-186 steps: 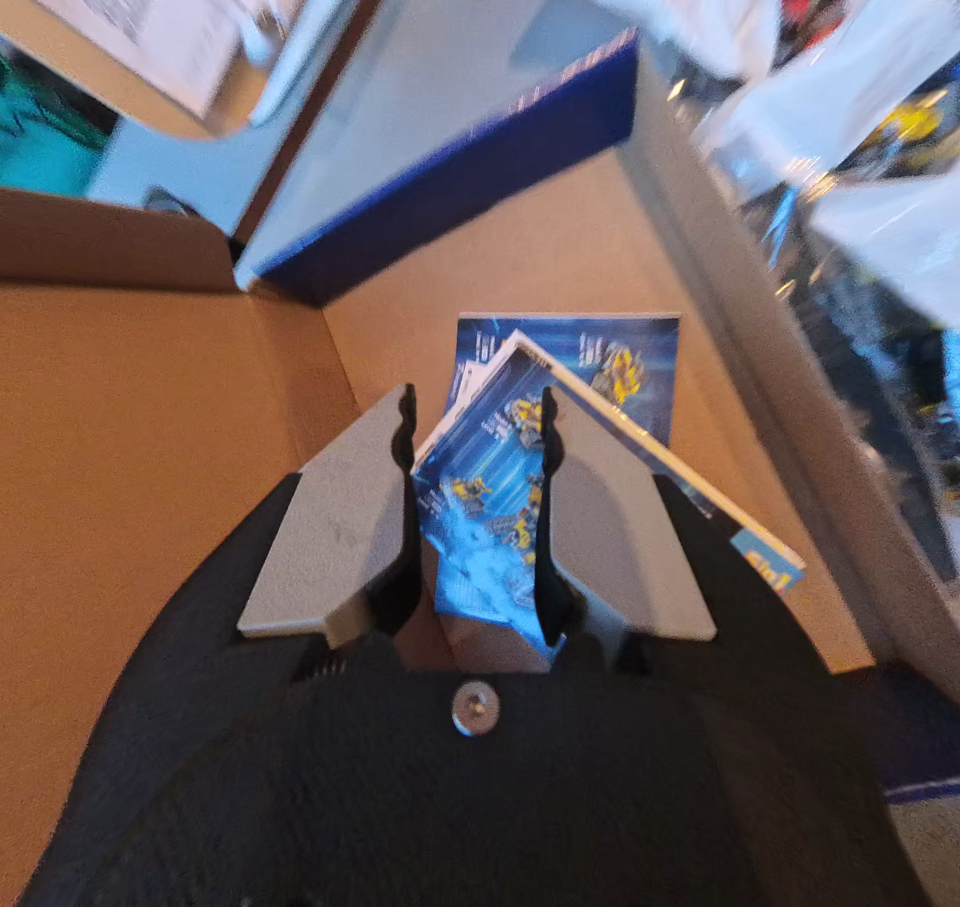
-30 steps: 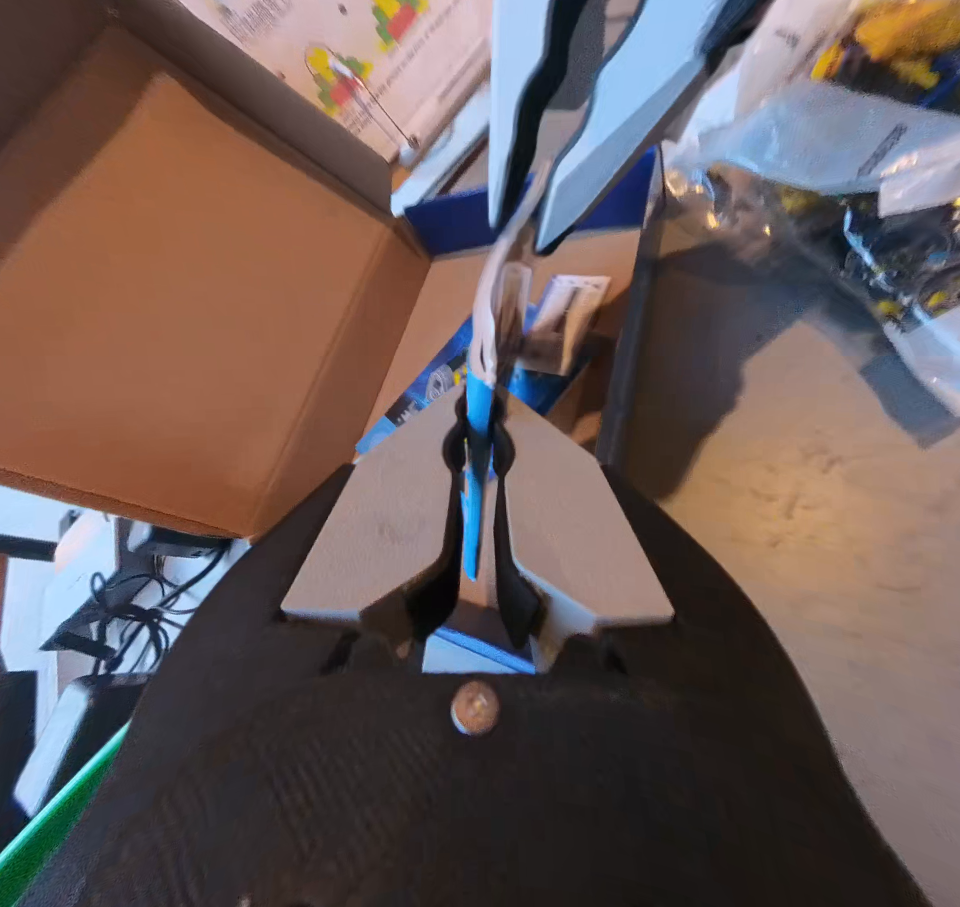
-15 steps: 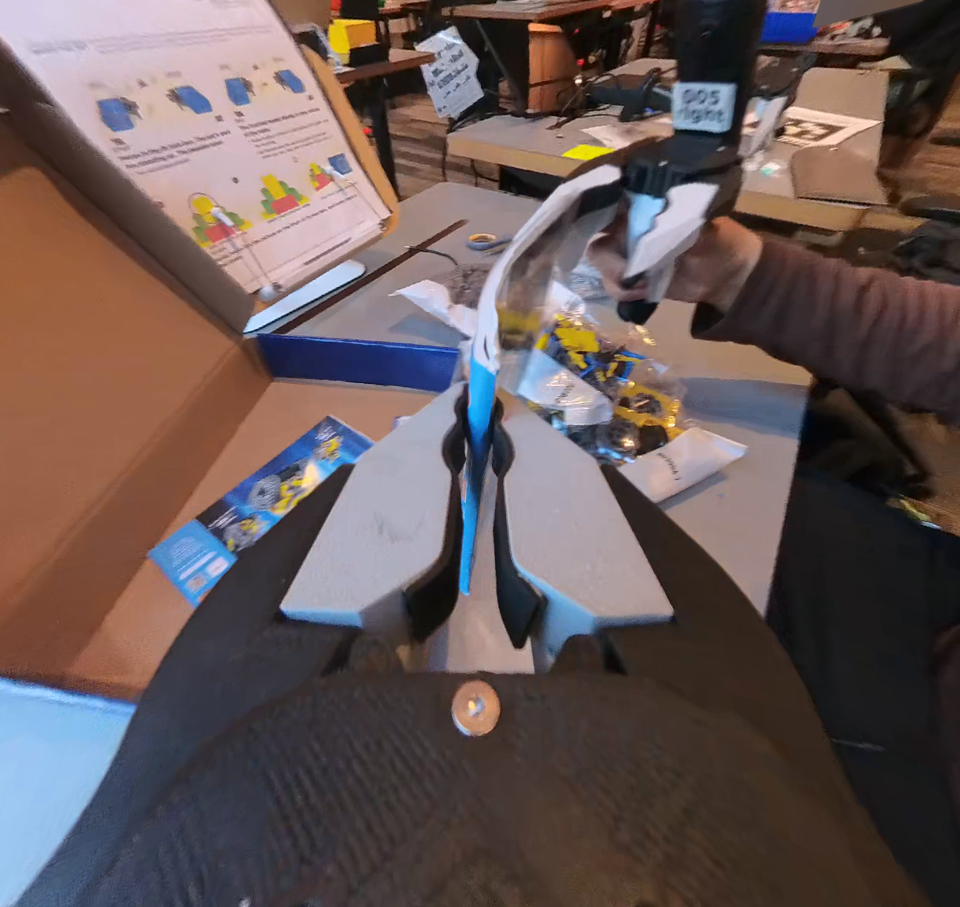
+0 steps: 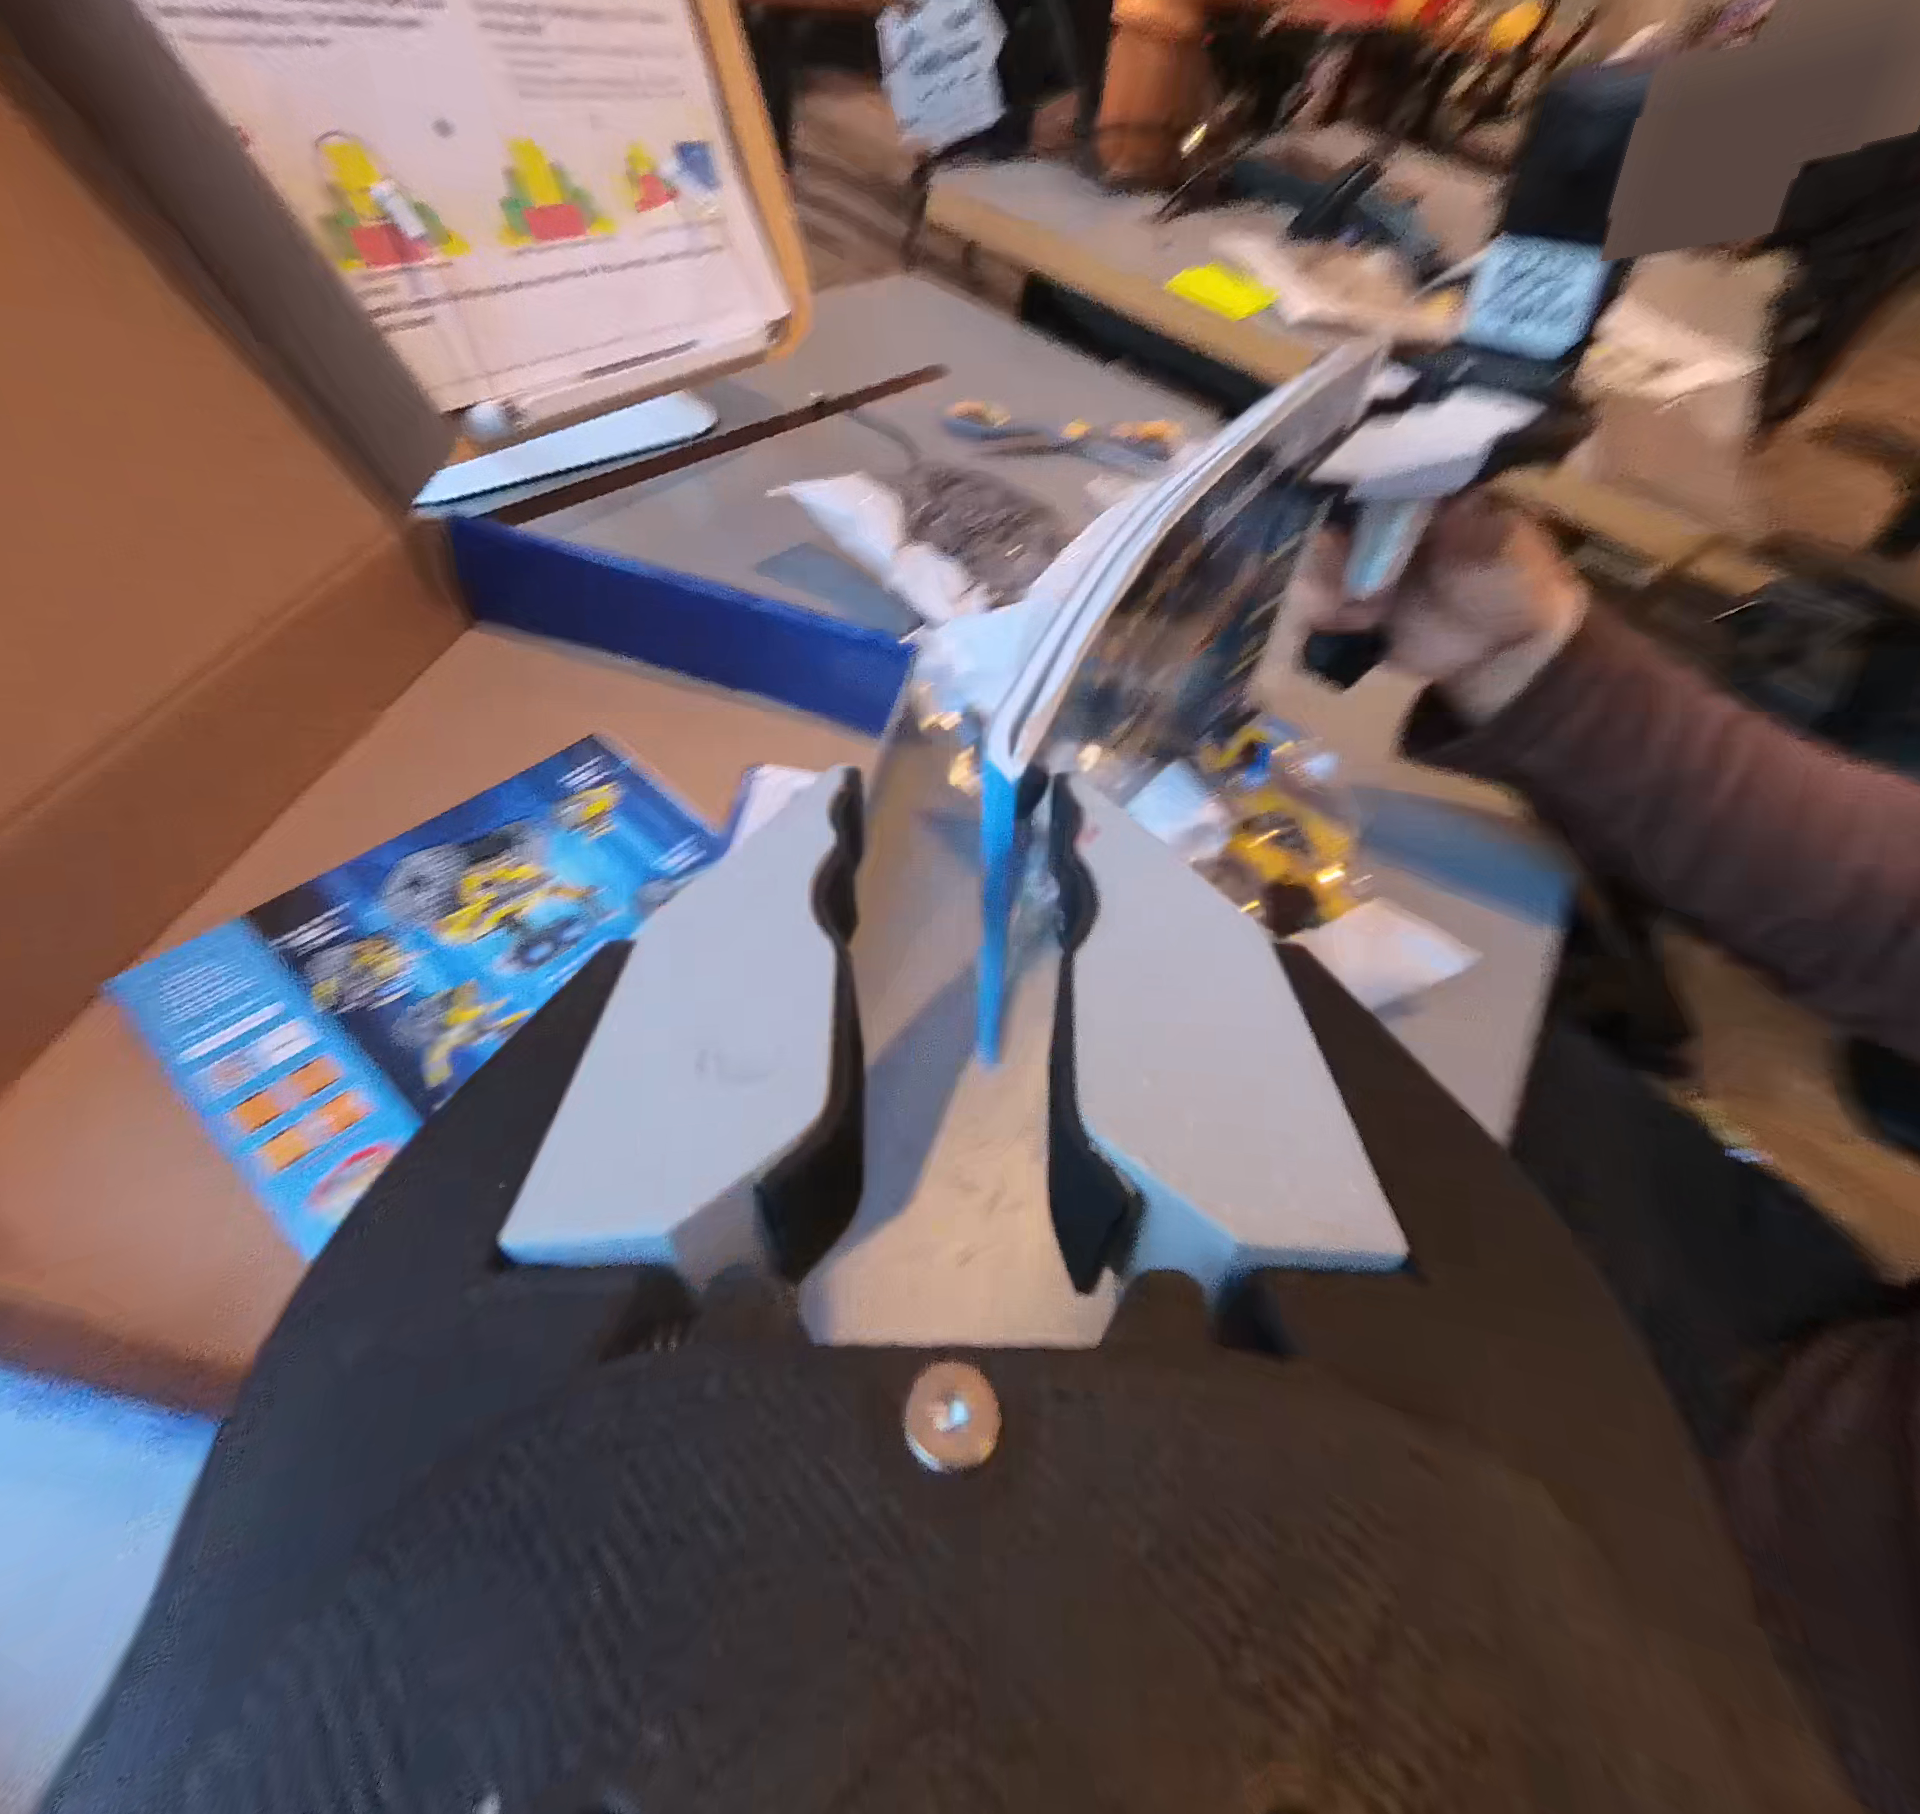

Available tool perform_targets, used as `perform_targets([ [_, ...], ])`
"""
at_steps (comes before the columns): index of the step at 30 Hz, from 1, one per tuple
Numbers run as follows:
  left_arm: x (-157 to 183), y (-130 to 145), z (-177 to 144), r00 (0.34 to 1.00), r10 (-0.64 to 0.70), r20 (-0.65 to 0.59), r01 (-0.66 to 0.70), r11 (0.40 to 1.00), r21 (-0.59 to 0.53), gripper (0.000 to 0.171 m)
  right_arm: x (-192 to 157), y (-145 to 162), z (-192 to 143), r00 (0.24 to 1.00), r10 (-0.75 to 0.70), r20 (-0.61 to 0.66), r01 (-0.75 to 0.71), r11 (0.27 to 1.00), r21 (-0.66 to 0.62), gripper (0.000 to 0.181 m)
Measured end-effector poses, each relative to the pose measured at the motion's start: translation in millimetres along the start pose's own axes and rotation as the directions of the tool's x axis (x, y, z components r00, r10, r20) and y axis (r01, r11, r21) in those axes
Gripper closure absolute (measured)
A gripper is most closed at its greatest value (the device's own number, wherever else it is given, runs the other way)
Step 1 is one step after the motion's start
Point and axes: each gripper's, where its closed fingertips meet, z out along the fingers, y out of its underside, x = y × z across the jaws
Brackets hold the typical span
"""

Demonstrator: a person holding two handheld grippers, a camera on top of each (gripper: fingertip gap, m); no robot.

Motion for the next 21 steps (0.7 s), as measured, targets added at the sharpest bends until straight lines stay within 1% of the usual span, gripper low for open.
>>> perform_targets([
  [2,-13.8,23.3,3.6,0.99,0.095,0.1,-0.083,0.989,-0.121,0.122,12.8,3.4,-9.8,0.999,0.034,-0.023,-0.034,0.999,0.008,0.178],
  [3,-18.0,39.0,6.2,0.98,0.155,0.129,-0.127,0.971,-0.201,0.119,20.1,7.2,-14.9,0.998,0.053,-0.035,-0.053,0.999,0.009,0.178],
  [5,-25.6,75.0,13.2,0.951,0.269,0.151,-0.198,0.907,-0.371,0.115,33.7,15.6,-23.9,0.993,0.108,-0.045,-0.107,0.994,0.027,0.178],
  [6,-34.0,93.2,14.9,0.929,0.33,0.168,-0.222,0.86,-0.46,0.116,39.0,17.6,-28.1,0.989,0.144,-0.037,-0.142,0.988,0.055,0.178],
  [8,-63.3,120.6,10.6,0.853,0.467,0.232,-0.241,0.748,-0.619,0.127,49.5,19.7,-37.3,0.976,0.217,-0.019,-0.214,0.97,0.115,0.179],
  [9,-76.2,130.3,6.8,0.819,0.52,0.244,-0.242,0.697,-0.675,0.138,53.5,20.3,-41.3,0.97,0.243,-0.011,-0.239,0.962,0.13,0.178],
  [10,-84.5,139.1,3.8,0.8,0.552,0.234,-0.242,0.654,-0.717,0.144,56.0,20.3,-44.7,0.967,0.253,-0.003,-0.25,0.959,0.136,0.178],
  [11,-87.4,147.1,2.4,0.806,0.552,0.215,-0.236,0.632,-0.739,0.152,58.2,20.6,-47.8,0.968,0.249,-0.005,-0.246,0.96,0.133,0.178],
  [13,-95.9,151.5,-3.0,0.799,0.57,0.189,-0.248,0.599,-0.761,0.154,64.1,22.0,-54.5,0.969,0.245,-0.028,-0.239,0.962,0.132,0.178],
  [14,-101.9,149.8,-7.2,0.798,0.57,0.198,-0.237,0.598,-0.765,0.155,66.8,22.1,-57.7,0.964,0.265,-0.029,-0.258,0.955,0.143,0.178],
  [16,-118.9,147.4,-18.0,0.804,0.534,0.26,-0.163,0.619,-0.769,0.154,71.4,22.3,-61.4,0.951,0.307,-0.029,-0.298,0.941,0.161,0.178],
  [19,-138.4,147.8,-28.6,0.824,0.448,0.346,-0.072,0.689,-0.722,0.15,70.2,22.6,-60.3,0.954,0.298,-0.032,-0.29,0.944,0.156,0.178],
  [21,-149.6,149.4,-33.4,0.82,0.402,0.408,-0.018,0.731,-0.682,0.145,68.6,22.7,-58.6,0.956,0.292,-0.032,-0.284,0.946,0.154,0.178],
])
